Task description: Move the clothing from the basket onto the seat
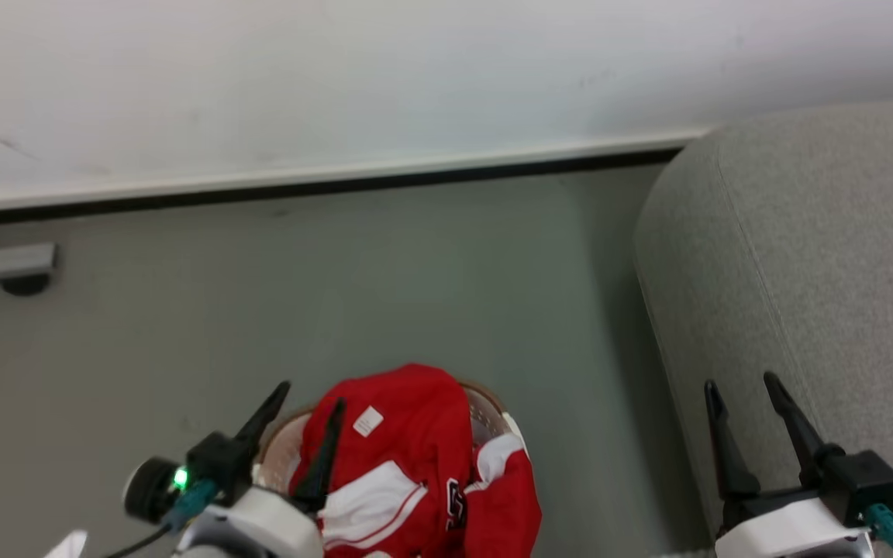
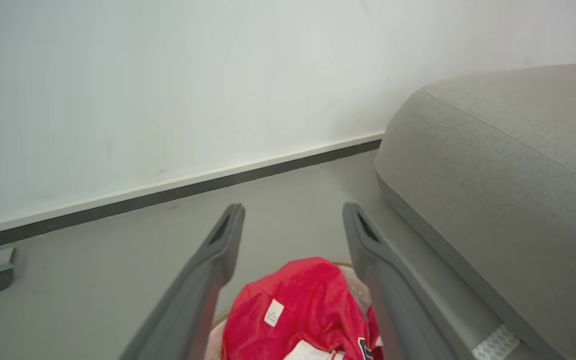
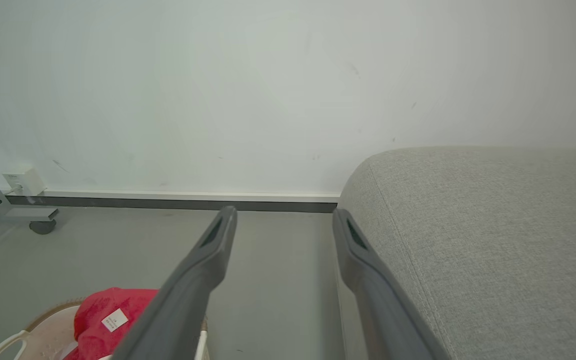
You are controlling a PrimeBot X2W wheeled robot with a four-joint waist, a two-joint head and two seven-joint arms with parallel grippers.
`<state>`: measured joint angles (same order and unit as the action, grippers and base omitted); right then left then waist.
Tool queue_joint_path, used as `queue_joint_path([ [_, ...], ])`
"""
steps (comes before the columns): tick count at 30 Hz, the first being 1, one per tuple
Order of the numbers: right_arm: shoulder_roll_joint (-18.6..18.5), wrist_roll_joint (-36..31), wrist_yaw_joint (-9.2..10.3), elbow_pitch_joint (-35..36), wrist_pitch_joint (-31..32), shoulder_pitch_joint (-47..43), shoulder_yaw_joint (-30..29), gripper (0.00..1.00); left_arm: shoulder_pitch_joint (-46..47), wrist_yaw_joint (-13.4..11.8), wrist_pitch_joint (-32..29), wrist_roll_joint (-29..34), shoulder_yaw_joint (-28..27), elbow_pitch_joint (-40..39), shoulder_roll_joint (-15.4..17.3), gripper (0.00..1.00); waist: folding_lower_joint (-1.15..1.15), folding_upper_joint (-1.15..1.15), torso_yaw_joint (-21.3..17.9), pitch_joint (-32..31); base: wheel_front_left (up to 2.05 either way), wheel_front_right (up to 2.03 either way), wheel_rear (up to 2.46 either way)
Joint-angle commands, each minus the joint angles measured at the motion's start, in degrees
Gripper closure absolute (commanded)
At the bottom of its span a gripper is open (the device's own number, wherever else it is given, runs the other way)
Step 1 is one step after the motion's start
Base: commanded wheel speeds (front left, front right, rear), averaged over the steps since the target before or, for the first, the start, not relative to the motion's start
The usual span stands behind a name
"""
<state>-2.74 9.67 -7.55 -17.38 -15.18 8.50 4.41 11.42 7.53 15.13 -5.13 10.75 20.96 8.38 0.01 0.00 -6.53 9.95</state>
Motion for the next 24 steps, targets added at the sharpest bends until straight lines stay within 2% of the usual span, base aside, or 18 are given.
queue_joint_path([
  [1,-0.3,0.1,0.12,0.6,0.0,1.8,0.2,0.0,2.9,-0.1,0.0,-1.0,1.7,1.5,0.7,0.0,-0.01,0.0,-2.3,5.0,0.0,0.0,0.0],
  [12,-0.2,0.4,0.12,4.4,0.0,9.8,2.3,0.0,18.8,-0.1,0.0,-2.9,14.3,17.8,2.0,0.0,-0.01,0.0,-5.5,18.7,0.0,0.0,0.0],
  [24,-0.2,-4.4,0.12,9.3,0.0,16.4,5.3,0.0,33.4,-0.1,-2.2,-12.9,30.6,33.9,-1.6,0.0,-0.01,0.0,-2.5,28.9,0.0,0.0,0.0],
])
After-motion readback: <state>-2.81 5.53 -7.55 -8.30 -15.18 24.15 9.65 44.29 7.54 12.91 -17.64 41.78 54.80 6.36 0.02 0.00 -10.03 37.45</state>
